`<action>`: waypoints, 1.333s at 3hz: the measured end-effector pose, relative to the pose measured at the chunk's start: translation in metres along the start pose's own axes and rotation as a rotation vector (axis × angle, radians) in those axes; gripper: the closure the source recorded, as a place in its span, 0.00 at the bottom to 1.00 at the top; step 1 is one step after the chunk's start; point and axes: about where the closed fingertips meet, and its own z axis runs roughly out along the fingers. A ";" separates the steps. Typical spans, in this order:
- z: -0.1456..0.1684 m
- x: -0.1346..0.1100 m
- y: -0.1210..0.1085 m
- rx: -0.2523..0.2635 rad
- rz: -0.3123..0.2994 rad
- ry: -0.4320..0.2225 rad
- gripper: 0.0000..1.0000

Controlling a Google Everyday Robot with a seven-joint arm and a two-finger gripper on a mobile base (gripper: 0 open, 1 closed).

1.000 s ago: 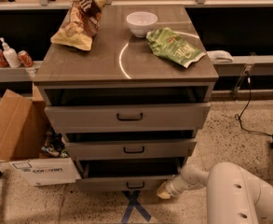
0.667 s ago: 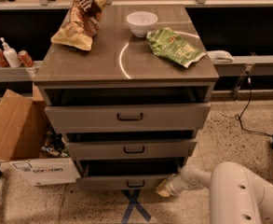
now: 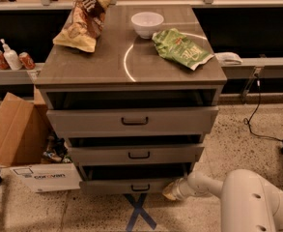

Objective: Close bottom drawer

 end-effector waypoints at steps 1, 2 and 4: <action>0.001 -0.005 -0.011 0.031 0.010 -0.009 1.00; 0.002 -0.019 -0.034 0.052 0.022 -0.028 1.00; -0.011 -0.021 -0.022 -0.016 -0.017 -0.055 1.00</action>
Offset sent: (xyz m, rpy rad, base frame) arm 0.0478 -0.0062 0.0117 0.0131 -0.0569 -0.0658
